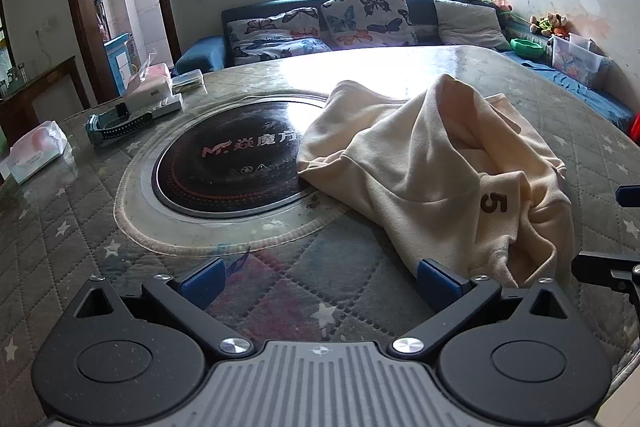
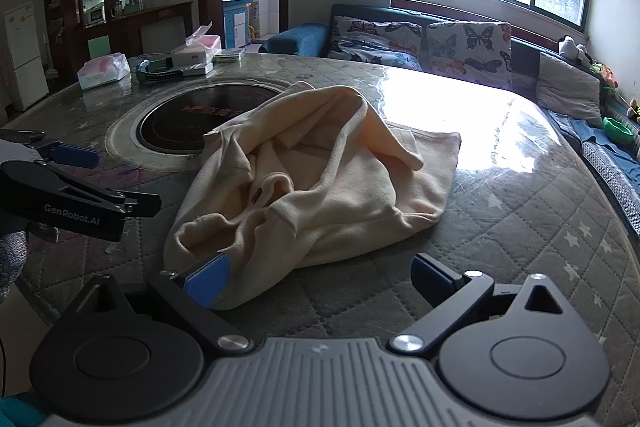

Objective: Fold clothes
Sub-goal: 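Lower both open grippers onto the shirt's edge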

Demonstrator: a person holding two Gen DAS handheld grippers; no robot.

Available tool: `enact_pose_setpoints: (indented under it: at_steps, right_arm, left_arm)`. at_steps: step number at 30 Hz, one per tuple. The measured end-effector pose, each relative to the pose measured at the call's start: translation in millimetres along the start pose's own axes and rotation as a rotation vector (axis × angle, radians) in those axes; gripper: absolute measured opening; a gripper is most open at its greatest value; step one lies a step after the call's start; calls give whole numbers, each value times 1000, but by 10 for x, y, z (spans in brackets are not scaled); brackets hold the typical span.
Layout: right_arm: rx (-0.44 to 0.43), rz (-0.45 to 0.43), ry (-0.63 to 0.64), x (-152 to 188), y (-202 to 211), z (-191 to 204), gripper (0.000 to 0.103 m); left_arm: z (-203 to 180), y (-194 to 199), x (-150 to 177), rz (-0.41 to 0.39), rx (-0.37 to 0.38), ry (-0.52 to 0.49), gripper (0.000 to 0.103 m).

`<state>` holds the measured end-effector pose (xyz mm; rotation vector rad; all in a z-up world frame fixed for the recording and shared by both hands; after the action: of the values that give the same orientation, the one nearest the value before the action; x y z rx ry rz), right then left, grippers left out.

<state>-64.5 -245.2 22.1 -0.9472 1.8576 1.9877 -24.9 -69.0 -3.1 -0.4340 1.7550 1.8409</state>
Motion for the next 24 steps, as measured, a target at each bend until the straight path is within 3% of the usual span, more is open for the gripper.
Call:
enact_pose_setpoints:
  at_steps: [13,24]
  right_arm:
    - [-20,-3,7,-142,-18,13,95]
    - [-20,3,-20,-413,-142,-173,87]
  left_arm:
    - [-7,-17,-125,-3,10,-8,103]
    - [9,-62,-465,-29,19,-18,103]
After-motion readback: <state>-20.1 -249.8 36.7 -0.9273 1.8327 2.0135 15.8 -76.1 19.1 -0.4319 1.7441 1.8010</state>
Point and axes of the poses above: each gripper's, at about its wrist camera, not at the fingertips, and y roughly against the way its jaws point, z to its left, x to its underside, the point moved 5 cm from there along -y, roughly the way its jaws point, and after that the axes turned 13 degrees about z, right-handed, at the moved point
